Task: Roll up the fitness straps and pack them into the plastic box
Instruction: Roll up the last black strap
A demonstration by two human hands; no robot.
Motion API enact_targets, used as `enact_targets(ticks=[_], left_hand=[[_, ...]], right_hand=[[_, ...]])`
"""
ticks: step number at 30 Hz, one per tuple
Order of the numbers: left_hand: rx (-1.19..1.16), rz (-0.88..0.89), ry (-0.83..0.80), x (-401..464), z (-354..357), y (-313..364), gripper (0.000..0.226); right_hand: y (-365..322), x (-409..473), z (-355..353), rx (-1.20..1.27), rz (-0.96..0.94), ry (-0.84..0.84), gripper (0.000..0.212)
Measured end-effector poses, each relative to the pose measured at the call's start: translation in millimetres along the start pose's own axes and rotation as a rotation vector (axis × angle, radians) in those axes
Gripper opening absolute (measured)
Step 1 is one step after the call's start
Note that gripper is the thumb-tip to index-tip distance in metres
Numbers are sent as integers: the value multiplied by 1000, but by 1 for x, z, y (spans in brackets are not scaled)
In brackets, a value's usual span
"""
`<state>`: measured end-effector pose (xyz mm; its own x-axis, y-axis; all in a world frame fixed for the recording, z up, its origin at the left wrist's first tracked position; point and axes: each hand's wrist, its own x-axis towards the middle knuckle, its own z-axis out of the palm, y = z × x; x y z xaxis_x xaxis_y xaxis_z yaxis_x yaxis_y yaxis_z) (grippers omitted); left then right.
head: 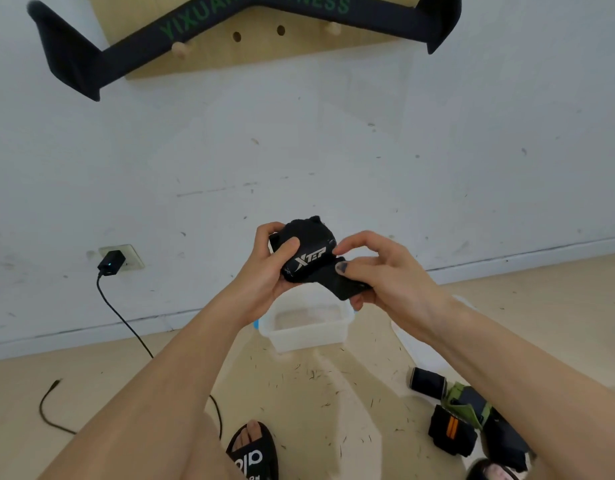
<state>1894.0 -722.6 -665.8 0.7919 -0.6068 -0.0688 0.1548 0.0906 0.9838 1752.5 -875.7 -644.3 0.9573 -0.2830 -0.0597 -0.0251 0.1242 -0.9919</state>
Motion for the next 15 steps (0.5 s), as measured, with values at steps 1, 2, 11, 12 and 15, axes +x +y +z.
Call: enact_targets(ticks=[1,2,11,12,15], left_hand=[[21,-3,-36,0,2,-2,30],[41,-6,-70,-1,4,-4,29],[161,-33,-167,-6,15,-14,25],[172,-40,-178,-7,17,-14,25],[202,-77,-201,-9,21,-14,23]], right_hand=[[-1,1,0,-9,-21,-10,14],[-2,2,-1,-7,-31,-25,14],[-7,11,-28,5,-122,-95,47],[-6,11,-28,-80,-162,-53,37],[-5,11,-24,-220,-270,90,14]])
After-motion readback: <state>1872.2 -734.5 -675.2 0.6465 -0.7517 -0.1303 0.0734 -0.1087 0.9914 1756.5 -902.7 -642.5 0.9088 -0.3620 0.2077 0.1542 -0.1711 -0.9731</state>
